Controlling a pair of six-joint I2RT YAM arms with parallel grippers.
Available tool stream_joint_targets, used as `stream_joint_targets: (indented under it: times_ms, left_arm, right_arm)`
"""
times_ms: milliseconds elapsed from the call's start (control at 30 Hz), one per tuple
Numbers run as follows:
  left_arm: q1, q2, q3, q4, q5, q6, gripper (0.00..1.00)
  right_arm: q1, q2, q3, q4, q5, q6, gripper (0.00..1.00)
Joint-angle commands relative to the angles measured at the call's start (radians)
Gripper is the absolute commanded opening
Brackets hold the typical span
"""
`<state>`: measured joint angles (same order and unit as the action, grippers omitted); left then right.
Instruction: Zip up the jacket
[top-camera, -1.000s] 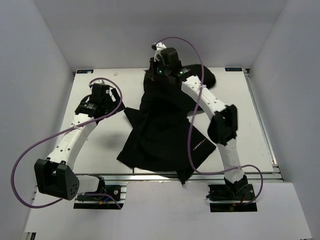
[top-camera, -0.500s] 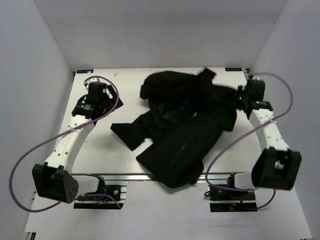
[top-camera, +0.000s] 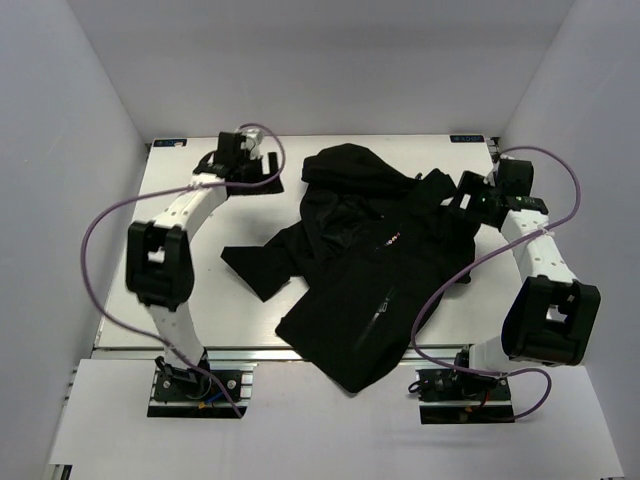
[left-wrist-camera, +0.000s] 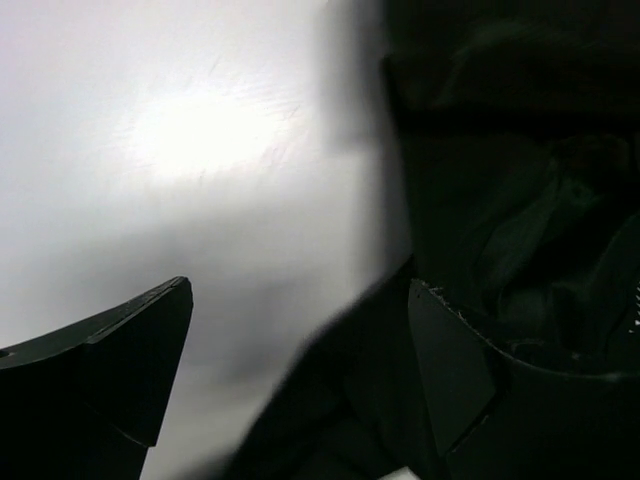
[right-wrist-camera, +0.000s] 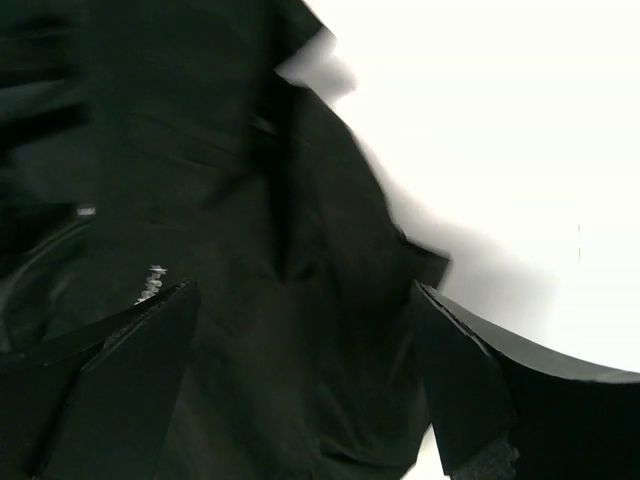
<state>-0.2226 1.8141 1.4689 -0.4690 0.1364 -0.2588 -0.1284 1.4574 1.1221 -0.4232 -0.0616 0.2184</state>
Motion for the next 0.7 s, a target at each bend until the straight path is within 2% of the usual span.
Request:
stream_joint_targets:
  times_ms: [0, 33, 100, 133, 200, 300, 333, 467, 667]
  left_arm:
    - [-0.032, 0.08, 0.214, 0.13, 0.262, 0.307, 0.98]
    - [-0.043, 0.158, 0.285, 0.103, 0.32, 0.358, 0.98]
    - [-0.084, 0.244, 0.439, -0.003, 0.335, 0.501, 0.98]
    - [-0.095, 0.33, 0.576, -0.034, 0.325, 0.538, 0.98]
    - [-0.11, 0.399, 0.665, -0.079, 0.339, 0.63, 0.98]
    - [-0.098, 0.439, 0.634, 0.001, 0.388, 0.629, 0.98]
    - [-0.1, 0.461, 0.677, -0.011, 0.396, 0.632, 0.98]
    - [-0.116, 0.539, 0.682, 0.032, 0.511, 0.613, 0.98]
    - [-0.147, 0.613, 0.683, 0.17, 0.499, 0.534, 0.98]
  right_arm:
    - [0.004, -0.022, 0.039, 0.109, -0.116, -0.187, 0.89]
    - [0.004, -0.011, 0.056, 0.11, -0.139, -0.206, 0.89]
    - [0.004, 0.038, 0.073, 0.106, -0.202, -0.253, 0.89]
    - [0.006, 0.058, 0.106, 0.095, -0.208, -0.252, 0.89]
    - [0.007, 0.122, 0.134, 0.077, -0.213, -0.246, 0.89]
    - [0.009, 0.201, 0.18, 0.087, -0.187, -0.226, 0.89]
    - [0.01, 0.221, 0.191, 0.089, -0.173, -0.187, 0.89]
    - [0.015, 0.31, 0.206, 0.129, -0.263, -0.149, 0.89]
    - [0.079, 0.418, 0.226, 0.276, -0.311, -0.105, 0.89]
